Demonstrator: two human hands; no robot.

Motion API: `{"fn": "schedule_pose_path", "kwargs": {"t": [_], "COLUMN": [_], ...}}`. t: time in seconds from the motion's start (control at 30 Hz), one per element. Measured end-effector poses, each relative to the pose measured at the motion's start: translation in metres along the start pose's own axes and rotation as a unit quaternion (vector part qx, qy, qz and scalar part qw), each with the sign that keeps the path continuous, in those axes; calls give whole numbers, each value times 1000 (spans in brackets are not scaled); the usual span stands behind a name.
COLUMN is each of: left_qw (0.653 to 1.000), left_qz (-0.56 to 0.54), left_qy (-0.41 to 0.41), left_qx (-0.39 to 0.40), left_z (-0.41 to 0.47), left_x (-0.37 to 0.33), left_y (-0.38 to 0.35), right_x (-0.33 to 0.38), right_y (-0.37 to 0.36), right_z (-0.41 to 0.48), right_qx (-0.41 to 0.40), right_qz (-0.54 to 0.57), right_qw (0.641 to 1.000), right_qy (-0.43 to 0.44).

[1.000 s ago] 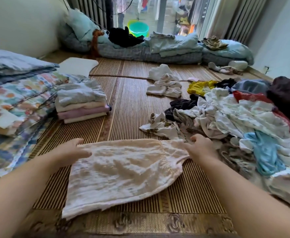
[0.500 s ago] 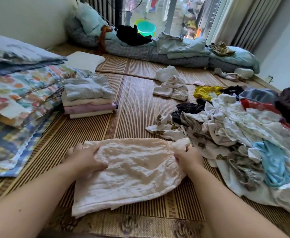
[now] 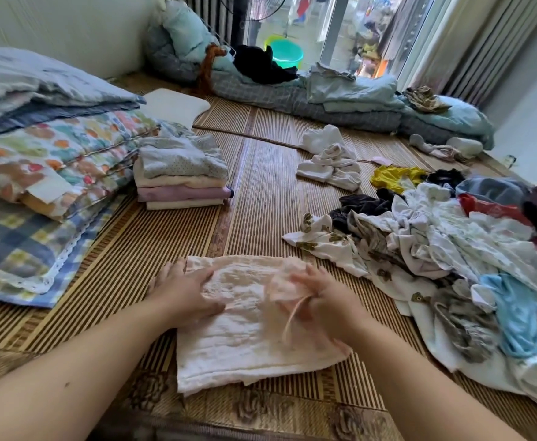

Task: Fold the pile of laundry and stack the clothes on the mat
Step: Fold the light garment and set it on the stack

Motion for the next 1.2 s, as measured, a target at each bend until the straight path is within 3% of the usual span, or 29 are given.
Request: {"fn": "schedule_pose_path", "kwargs": {"t": [0.03,0.07,0.13,0.2,0.23,0.27,0.33,0.47,0.53,0.6,0.63,0.7,0.73,0.83,1.0,1.2], "left_qw": [1000,1000,1000,1000,1000,1000,1000,1000,1000,1000,1000,1000,1000,999,998,995], "left_qz": [0,-1,-5,-9,-10,-13,-26,-25,-6,2,6,17,26,52,45,82], "left_qy": [1,1,4,7,8,9,12,15,14,15,15,10,4,-12,-19,-52], "left_qx": [0,1,3,8,10,11,12,-1,-5,-1,0,2,1,4,26,33], "left_z": [-1,-1,-2,-2,-3,-3,-3,-3,-2,-1,-1,-1,-2,-3,-5,-10], "left_x": [1,1,2,2,2,2,1,-2,-5,-7,-7,-8,-10,-16,-21,-22], "left_y": [0,0,1,1,1,2,3,4,2,0,0,-1,0,-1,-4,0], "right_x": [-7,-16,-15,-19,-32,-43,-54,-20,-4,-1,-5,-20,-26,-24,8,68], "right_y": [-18,-30,-34,-9,9,25,40,12,-16,-21,-11,19,32,49,17,-22], "right_z": [0,1,-4,-7,-7,-9,-9,-10,-5,3,6,8,3,-4,-4,-11], "right_qx": [63,99,112,-9,-87,-145,-176,-51,-2,-29,-68,-168,-218,-287,-192,-148], "right_qz": [-70,-72,116,356,403,381,263,34,-160,-256,-234,-67,31,200,80,23], "right_qw": [995,991,985,933,908,909,943,998,985,964,969,982,971,934,978,986], "right_qy": [-32,-57,-66,-61,-73,-88,-99,10,68,71,37,-53,-88,-70,0,75]}}
Point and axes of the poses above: each hand's wrist, its own z-axis towards the middle knuckle, its own y-axis out of the back of the hand, x = y × z, the point moved 9 cm from there along z, towards the middle knuckle, and after that the axes turned 5 degrees about x, right-handed, at the moved point
